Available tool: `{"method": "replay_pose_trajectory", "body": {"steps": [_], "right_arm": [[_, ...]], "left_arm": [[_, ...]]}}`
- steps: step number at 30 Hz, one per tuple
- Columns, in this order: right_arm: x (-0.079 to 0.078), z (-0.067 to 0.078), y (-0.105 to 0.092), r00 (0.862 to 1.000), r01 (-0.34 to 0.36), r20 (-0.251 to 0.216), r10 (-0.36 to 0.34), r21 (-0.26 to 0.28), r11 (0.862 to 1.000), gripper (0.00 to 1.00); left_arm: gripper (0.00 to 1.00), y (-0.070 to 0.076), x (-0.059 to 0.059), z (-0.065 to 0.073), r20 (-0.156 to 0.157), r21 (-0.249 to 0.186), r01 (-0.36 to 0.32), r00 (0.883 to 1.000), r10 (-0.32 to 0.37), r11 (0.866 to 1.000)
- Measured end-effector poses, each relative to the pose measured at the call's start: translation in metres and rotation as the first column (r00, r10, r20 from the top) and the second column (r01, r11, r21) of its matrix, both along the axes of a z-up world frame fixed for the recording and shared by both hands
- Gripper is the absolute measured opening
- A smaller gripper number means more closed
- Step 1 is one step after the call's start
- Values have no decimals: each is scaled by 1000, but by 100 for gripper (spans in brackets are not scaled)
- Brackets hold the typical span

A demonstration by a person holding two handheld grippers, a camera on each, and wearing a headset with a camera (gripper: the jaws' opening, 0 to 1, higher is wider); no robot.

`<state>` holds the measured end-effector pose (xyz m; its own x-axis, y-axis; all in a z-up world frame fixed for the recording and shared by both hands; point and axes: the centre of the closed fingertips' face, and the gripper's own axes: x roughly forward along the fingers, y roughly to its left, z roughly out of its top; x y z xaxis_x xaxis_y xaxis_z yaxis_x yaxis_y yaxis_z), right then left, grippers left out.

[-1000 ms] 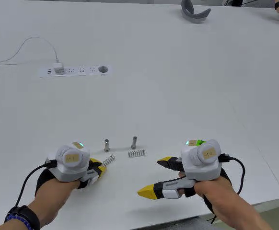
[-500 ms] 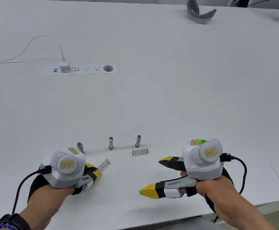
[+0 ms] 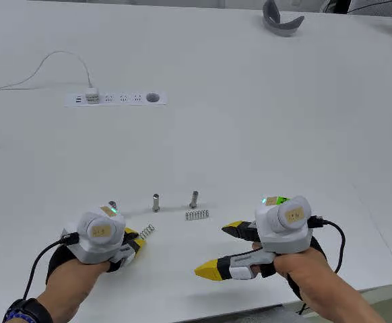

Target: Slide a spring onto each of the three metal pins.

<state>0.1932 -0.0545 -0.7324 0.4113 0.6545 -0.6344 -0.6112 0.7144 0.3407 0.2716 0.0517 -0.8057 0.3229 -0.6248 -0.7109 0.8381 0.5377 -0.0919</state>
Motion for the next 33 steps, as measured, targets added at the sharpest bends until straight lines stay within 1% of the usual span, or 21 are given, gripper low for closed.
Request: {"method": "replay_pose_trajectory", "body": {"steps": [2, 3, 4, 5, 7, 9, 14, 16, 17, 18, 25, 28, 33], "right_arm": [[0, 1, -1, 1000, 1, 0, -1, -1, 1000, 74], [1, 1, -2, 1000, 2, 1, -2, -2, 1000, 74], [1, 1, -2, 1000, 2, 2, -2, -2, 1000, 74], [1, 1, -2, 1000, 3, 3, -3, -2, 1000, 74], [2, 2, -1, 1000, 3, 4, -3, 1, 1000, 73], [3, 3, 0, 1000, 2, 3, -2, 6, 1000, 73], [4, 2, 7, 1000, -1, 1, 1, 20, 1000, 72], [4, 4, 11, 1000, -5, 0, 5, 27, 1000, 72], [5, 4, 12, 1000, -7, 0, 7, 30, 1000, 72], [5, 4, 14, 1000, -9, 0, 9, 36, 999, 72], [7, 7, 27, 1000, -27, -4, 28, 64, 998, 71], [8, 9, 32, 999, -34, -6, 34, 79, 996, 70], [9, 11, 42, 999, -44, -8, 45, 103, 994, 69]], "left_arm": [[11, 1, 0, 0, 9, 12, 9, 1000, -9, 1000], [11, 2, 0, 0, 14, 24, 12, 1000, -12, 1000], [11, 2, -1, 0, 12, 25, 19, 1000, -19, 1000], [11, 2, -2, 1, 4, 23, 23, 1000, -23, 999], [11, 4, -4, 2, 5, 24, 25, 1000, -25, 999], [11, 7, -6, 2, -1, 21, 27, 1000, -27, 999], [11, 15, -12, 9, 0, 9, 26, 1000, -26, 1000], [11, 18, -13, 14, 4, 5, 21, 1000, -21, 1000], [11, 20, -13, 16, 0, -2, 11, 1000, -11, 1000], [11, 21, -15, 21, -1, -17, 1, 1000, -1, 1000], [11, 31, -26, 40, 28, -35, 2, 1000, -1, 999], [11, 34, -33, 47, 47, -36, 19, 999, -17, 999], [11, 39, -44, 61, 65, -42, 39, 997, -37, 998]]}}
